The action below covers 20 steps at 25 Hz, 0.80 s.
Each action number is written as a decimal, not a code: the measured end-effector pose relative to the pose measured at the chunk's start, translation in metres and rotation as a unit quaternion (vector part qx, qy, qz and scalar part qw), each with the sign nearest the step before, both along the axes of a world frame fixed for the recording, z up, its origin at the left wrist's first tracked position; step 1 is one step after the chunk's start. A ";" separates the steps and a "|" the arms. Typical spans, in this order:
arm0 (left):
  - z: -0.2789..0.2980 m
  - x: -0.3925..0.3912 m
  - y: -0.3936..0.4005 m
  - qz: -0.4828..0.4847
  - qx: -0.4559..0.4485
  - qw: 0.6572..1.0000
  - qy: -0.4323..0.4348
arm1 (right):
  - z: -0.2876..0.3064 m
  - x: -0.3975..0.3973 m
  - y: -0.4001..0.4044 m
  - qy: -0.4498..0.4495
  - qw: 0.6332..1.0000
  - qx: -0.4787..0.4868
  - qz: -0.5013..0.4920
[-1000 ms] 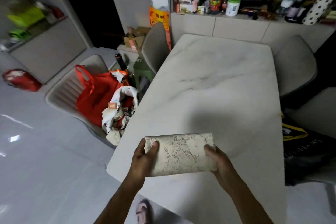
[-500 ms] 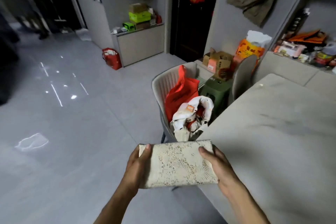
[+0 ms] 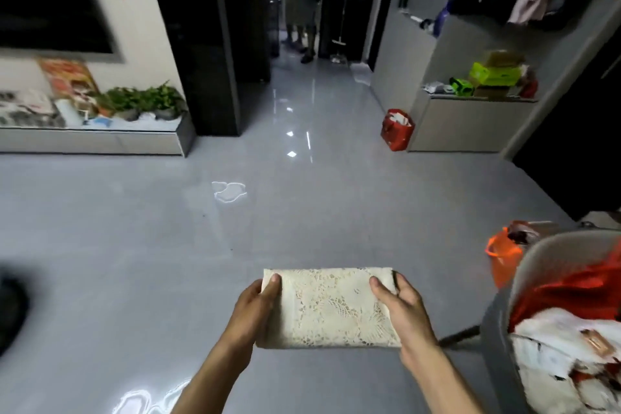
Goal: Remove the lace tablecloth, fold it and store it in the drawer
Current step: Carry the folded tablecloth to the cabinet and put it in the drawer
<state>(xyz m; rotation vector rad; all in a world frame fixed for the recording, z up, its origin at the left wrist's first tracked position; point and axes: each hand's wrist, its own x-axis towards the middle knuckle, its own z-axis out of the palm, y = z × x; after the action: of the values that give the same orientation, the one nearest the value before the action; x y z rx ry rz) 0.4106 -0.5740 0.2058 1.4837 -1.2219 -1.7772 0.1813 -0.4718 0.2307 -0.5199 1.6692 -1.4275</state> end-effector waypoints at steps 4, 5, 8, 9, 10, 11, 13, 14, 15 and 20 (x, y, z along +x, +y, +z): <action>-0.015 0.061 -0.064 0.052 0.002 0.999 0.014 | -0.020 0.044 -0.117 -0.015 0.997 0.007 0.079; -0.019 0.073 -0.087 0.077 0.003 0.997 0.010 | -0.027 0.053 -0.150 -0.025 0.996 0.009 0.091; -0.028 0.103 -0.166 0.115 0.002 0.993 0.006 | -0.045 0.076 -0.248 -0.062 0.989 0.033 0.133; -0.030 0.111 -0.193 0.132 0.004 0.991 -0.002 | -0.049 0.083 -0.282 -0.072 0.985 0.044 0.148; -0.029 0.118 -0.216 0.153 0.006 0.988 -0.006 | -0.052 0.090 -0.312 -0.083 0.982 0.053 0.164; -0.028 0.125 -0.237 0.176 0.006 0.984 -0.004 | -0.052 0.097 -0.339 -0.094 0.978 0.060 0.179; -0.028 0.142 -0.285 0.227 0.009 0.974 -0.007 | -0.054 0.118 -0.403 -0.099 0.971 0.076 0.202; -0.026 0.150 -0.305 0.249 0.016 0.968 -0.010 | -0.054 0.129 -0.431 -0.093 0.969 0.084 0.215; -0.025 0.160 -0.325 0.264 0.016 0.964 -0.005 | -0.053 0.141 -0.458 -0.095 0.963 0.087 0.236; -0.037 0.222 -0.432 0.313 0.032 0.949 0.005 | -0.058 0.208 -0.588 -0.088 0.948 0.104 0.287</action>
<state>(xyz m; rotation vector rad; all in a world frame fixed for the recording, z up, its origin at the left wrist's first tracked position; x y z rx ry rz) 0.6322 -1.0063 0.1684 1.6567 -0.5828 -1.3890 0.3892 -1.0601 0.1724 -0.6681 1.3528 -0.8353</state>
